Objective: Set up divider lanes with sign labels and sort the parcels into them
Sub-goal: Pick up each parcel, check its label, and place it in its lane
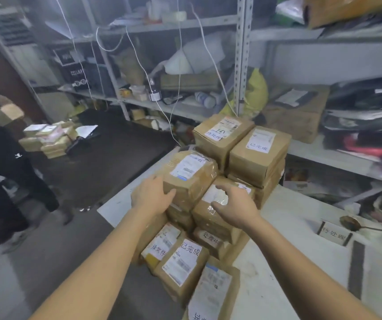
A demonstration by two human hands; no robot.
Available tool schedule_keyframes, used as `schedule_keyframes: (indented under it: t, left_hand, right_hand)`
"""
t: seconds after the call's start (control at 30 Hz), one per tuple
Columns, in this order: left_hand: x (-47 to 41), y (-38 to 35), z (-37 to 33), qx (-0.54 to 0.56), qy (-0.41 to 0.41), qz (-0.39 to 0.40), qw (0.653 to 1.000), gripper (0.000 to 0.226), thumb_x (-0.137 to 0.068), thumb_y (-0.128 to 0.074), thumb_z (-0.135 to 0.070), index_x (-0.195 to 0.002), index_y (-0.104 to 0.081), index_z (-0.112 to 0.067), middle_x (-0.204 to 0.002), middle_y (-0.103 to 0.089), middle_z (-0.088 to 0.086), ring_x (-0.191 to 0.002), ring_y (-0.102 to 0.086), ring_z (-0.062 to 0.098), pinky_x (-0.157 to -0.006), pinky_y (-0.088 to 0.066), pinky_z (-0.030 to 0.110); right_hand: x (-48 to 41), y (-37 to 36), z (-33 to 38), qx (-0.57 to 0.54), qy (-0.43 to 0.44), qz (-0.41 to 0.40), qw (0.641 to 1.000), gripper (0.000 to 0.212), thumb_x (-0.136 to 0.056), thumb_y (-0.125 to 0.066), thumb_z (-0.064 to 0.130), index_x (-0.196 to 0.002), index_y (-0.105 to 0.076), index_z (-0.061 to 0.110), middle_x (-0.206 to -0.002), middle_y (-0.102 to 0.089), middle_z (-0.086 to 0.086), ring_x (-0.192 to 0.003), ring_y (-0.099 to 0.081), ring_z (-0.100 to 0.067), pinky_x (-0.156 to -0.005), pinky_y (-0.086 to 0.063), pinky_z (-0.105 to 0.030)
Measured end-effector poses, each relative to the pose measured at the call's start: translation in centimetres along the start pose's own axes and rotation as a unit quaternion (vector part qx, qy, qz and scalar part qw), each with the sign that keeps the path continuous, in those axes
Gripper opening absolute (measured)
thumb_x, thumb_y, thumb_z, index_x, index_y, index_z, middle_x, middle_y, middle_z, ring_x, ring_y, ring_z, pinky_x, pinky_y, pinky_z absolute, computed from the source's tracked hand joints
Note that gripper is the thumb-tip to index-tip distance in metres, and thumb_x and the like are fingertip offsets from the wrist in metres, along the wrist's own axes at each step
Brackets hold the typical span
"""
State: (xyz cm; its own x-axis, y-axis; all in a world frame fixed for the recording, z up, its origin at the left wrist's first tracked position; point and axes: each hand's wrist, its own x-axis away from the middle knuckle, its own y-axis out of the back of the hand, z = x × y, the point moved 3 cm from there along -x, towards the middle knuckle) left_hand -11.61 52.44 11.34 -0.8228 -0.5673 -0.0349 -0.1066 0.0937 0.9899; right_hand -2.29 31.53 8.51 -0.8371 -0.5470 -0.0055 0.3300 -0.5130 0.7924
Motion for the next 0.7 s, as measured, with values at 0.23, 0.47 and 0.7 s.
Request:
schedule_keyframes:
  t: [0.23,0.47,0.7]
  left_hand:
    - [-9.3,-2.3,4.0,0.15,-0.014,0.073,0.986,0.067,-0.092,-0.054,-0.053,-0.144,-0.035,-0.014,-0.138,-0.05,0.008,-0.12,-0.053,0.031,-0.092,-0.048,0.042]
    - [-12.2,-5.4,5.3,0.468,-0.054,0.219,0.854,0.053,-0.083,-0.074,-0.042,-0.129,-0.049,-0.033,-0.122,-0.063,-0.009,-0.107,-0.06,0.012,-0.092,-0.053,0.035]
    - [-11.1,-5.5,5.6,0.535,-0.088,0.204,0.815,0.057,-0.089,-0.072,-0.024,-0.137,-0.043,-0.03,-0.122,-0.059,-0.008,-0.107,-0.058,0.009,-0.075,-0.048,0.018]
  right_hand:
    - [-4.8,-4.8,5.4,-0.098,-0.126,-0.093,0.983,0.054,-0.088,-0.065,0.04,-0.134,-0.057,0.014,-0.129,-0.065,-0.004,-0.121,-0.057,-0.024,-0.094,-0.046,-0.033]
    - [-6.8,-8.2,7.5,-0.152,-0.258,-0.117,0.947,0.062,-0.071,-0.068,0.066,-0.116,-0.065,0.023,-0.108,-0.069,0.009,-0.095,-0.064,-0.012,-0.082,-0.055,-0.034]
    - [-6.2,-9.3,8.8,-0.228,-0.293,-0.146,0.917,0.054,-0.075,-0.081,0.045,-0.122,-0.062,0.026,-0.107,-0.067,0.011,-0.098,-0.065,-0.011,-0.084,-0.058,-0.034]
